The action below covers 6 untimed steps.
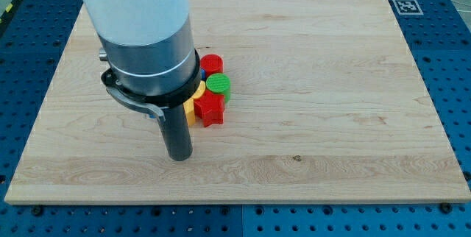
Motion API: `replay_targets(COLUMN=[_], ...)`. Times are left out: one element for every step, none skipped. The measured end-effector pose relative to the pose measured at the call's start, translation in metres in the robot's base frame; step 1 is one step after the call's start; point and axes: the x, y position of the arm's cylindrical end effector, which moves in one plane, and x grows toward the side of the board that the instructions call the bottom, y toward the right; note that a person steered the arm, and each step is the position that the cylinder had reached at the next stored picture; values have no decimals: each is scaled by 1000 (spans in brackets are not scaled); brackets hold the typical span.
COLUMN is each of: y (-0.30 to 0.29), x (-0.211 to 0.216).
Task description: Adjust the yellow hexagon to top
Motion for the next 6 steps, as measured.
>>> replay_targets(y=[-6, -6, -6, -6, -6, -6], x=[-24, -26, -30, -50, -50, -41])
